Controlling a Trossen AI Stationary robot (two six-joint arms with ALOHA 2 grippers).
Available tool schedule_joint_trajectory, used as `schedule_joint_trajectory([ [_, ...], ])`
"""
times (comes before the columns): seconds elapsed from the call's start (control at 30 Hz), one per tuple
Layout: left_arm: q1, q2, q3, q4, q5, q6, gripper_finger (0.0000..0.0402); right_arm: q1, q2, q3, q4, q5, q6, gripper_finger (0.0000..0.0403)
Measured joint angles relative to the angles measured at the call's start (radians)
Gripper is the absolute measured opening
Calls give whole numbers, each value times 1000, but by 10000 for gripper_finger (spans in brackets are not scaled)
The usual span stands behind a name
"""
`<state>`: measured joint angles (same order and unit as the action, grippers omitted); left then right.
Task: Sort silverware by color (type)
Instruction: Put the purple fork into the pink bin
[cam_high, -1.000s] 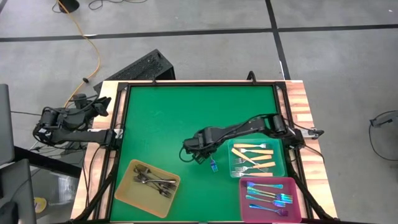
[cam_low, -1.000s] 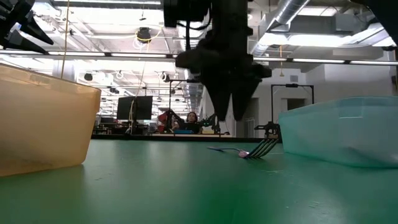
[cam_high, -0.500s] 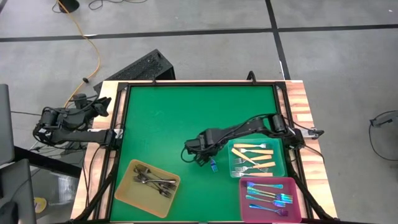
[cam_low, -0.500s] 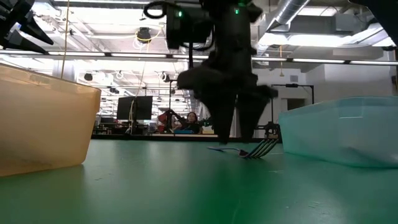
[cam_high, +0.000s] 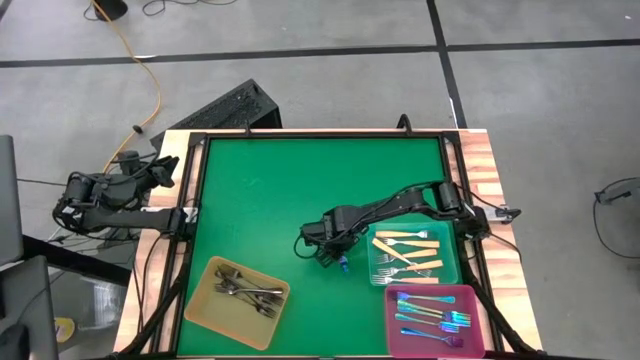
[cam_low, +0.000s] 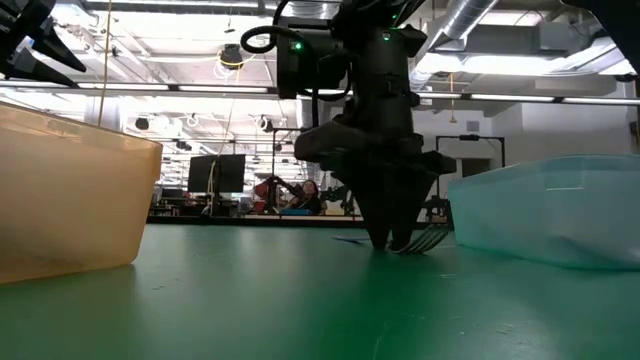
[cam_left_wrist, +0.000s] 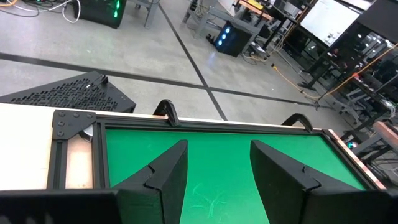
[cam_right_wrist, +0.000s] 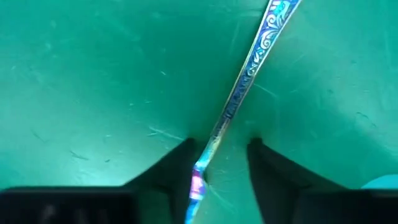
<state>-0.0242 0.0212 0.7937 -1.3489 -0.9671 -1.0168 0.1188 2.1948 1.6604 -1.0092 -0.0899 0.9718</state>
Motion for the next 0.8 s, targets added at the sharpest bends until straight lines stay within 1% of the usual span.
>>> schedule_joint_trajectory([
  [0.2, 0, 0, 0, 0, 0, 0, 158, -3, 1, 0, 4, 2, 0, 66],
  [0.3, 0, 0, 0, 0, 0, 0, 158, -4, 1, -1, 14, 3, -14, 24],
  [0.53, 0, 0, 0, 0, 0, 0, 158, -3, -3, 4, 33, 8, -27, 24],
  [0.63, 0, 0, 0, 0, 0, 0, 158, -4, -3, 19, 29, 36, -31, 24],
  [0.8, 0, 0, 0, 0, 0, 0, 158, -18, -37, 56, 24, 43, -78, 24],
])
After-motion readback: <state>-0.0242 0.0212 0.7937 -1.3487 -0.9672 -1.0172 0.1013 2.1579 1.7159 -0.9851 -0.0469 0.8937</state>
